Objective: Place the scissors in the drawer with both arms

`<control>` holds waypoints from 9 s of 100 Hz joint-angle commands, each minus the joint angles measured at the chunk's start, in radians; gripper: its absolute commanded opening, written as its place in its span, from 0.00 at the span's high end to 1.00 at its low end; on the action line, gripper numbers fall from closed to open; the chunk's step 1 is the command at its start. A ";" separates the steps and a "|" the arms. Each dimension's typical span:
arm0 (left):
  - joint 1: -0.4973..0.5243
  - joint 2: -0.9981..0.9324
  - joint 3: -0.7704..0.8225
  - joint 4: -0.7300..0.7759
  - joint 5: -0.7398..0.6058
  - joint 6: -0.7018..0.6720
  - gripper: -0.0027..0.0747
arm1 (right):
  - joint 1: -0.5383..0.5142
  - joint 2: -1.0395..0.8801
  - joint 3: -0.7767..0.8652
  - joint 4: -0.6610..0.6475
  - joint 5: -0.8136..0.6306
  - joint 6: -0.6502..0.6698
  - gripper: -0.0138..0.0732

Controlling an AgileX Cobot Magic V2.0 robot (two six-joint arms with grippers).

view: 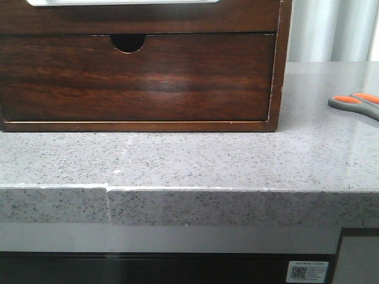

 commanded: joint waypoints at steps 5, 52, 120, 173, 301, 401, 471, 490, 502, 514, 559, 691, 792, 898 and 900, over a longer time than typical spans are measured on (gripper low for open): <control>-0.052 0.067 -0.054 -0.045 -0.033 0.006 0.40 | -0.005 0.053 -0.054 -0.008 -0.044 -0.015 0.47; -0.213 0.362 -0.109 -0.492 -0.029 0.010 0.40 | -0.005 0.062 -0.054 -0.006 -0.012 -0.015 0.32; -0.254 0.773 -0.331 -1.103 -0.029 0.245 0.41 | -0.005 0.062 -0.050 -0.006 0.010 -0.015 0.32; -0.254 0.852 -0.331 -1.254 -0.058 0.344 0.62 | -0.005 0.062 -0.050 -0.006 0.039 -0.015 0.32; -0.433 0.441 -0.047 -1.334 -0.134 0.349 0.91 | -0.005 0.062 -0.050 -0.006 0.041 -0.015 0.32; -0.433 -0.058 -0.047 -0.366 -0.126 0.401 0.99 | -0.005 0.284 -0.321 -0.013 0.319 -0.016 0.32; -0.433 -0.058 -0.047 -0.344 -0.109 0.401 0.99 | -0.011 1.196 -0.719 -0.218 0.316 -0.016 0.32; -0.433 -0.058 -0.047 -0.348 -0.108 0.401 0.99 | -0.062 1.289 -0.719 -0.221 0.290 -0.005 0.32; -0.433 -0.058 -0.047 -0.348 -0.108 0.401 0.99 | -0.082 1.319 -0.719 -0.218 0.281 -0.005 0.32; -0.433 -0.058 -0.047 -0.348 -0.108 0.401 0.99 | -0.080 1.344 -0.719 -0.209 0.268 -0.005 0.32; -0.433 -0.058 -0.047 -0.355 -0.084 0.401 0.99 | -0.078 1.310 -0.719 -0.151 0.289 -0.005 0.92; -0.433 -0.058 -0.047 -0.345 -0.046 0.401 0.99 | 0.784 1.227 -1.054 -0.387 0.096 -0.572 0.92; -0.429 -0.140 -0.032 -0.121 -0.168 0.401 0.99 | 0.736 0.346 -0.484 -0.232 0.092 -0.347 0.88; -0.402 -0.142 0.057 0.045 -0.317 0.401 0.99 | 0.592 0.055 -0.256 -0.266 0.100 -0.307 0.88; -0.392 -0.145 0.073 0.086 -0.346 0.401 0.99 | 0.592 0.055 -0.256 -0.266 0.100 -0.307 0.88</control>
